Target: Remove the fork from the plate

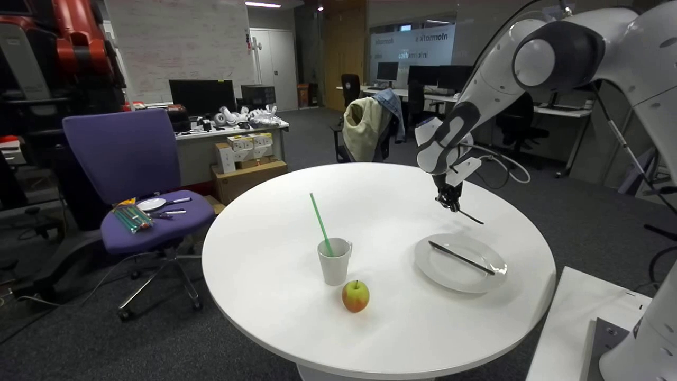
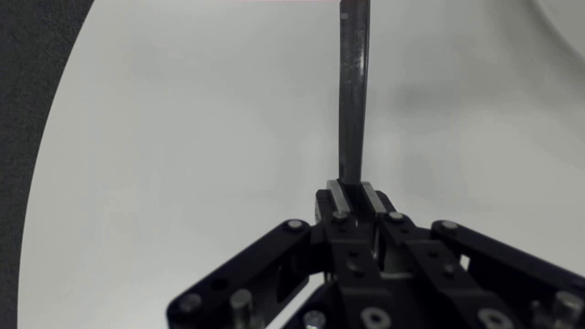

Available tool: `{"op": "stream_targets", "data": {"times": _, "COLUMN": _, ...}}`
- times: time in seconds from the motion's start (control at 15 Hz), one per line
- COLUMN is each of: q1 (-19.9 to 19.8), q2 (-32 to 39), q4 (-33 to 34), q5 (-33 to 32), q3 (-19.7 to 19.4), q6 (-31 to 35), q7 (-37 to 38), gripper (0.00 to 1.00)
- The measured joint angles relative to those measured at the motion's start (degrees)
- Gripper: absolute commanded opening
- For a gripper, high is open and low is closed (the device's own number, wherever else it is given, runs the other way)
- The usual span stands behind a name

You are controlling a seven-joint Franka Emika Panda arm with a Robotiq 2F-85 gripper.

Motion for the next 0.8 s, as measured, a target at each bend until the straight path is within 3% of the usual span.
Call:
{"op": "stream_targets", "data": {"times": 0.47, "q1": -3.5, "q2": 4.1, "q4": 6.1, "q5": -1.2, "q3": 2.7, "q6": 0.1, "q7": -17.5, "gripper": 0.03}}
{"op": "stream_targets", "data": {"times": 0.8, "q1": -6.7, "q2": 6.1, "q4": 8.6, "q5": -0.6, "q3": 6.2, "q6": 0.4, "q7": -21.5, "gripper": 0.03}}
